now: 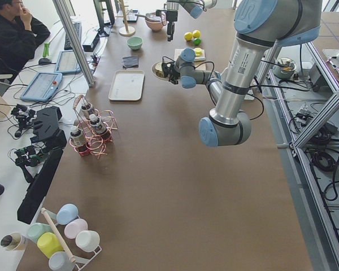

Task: Make sandwich and place on tray
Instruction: 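Carry the sandwich plate with the left gripper onto the white tray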

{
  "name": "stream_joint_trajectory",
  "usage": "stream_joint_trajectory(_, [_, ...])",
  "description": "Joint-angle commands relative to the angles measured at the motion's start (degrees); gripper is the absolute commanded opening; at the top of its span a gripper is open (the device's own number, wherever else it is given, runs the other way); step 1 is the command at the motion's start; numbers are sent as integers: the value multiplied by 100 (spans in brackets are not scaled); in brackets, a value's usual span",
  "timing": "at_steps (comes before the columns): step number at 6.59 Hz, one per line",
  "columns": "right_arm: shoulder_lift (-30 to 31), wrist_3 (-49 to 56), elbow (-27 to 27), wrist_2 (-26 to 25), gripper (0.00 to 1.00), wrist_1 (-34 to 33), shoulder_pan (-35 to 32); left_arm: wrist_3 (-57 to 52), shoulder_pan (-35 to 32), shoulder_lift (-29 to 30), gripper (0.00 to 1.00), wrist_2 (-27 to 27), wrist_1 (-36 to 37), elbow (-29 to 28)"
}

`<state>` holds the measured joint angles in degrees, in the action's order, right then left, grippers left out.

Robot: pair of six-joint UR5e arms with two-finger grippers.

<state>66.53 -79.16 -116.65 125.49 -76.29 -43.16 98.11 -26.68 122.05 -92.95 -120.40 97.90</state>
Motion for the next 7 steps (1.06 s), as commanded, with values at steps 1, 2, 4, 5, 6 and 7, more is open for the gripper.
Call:
stream_joint_trajectory(1, [-8,-3,11,19,100,0,0,583,-643,1070,0,-21,52,-1389])
stream_joint_trajectory(2, [0,32,37,10,100,0,0,777,-863,1510,0,-12,-166,-2101])
stream_joint_trajectory(4, [-43,50,134,-7,100,0,0,876,-1207,1874,0,23,-1043,-3482])
stream_joint_trajectory(5, [-70,50,178,-16,100,0,9,876,-1295,1884,0,66,-1308,-3966])
stream_joint_trajectory(6, [-87,58,230,-16,100,9,18,859,-1340,1884,0,58,-1389,-4128])
stream_joint_trajectory(7, [-87,145,248,-25,100,9,9,867,-1323,1901,0,58,-1390,-4129])
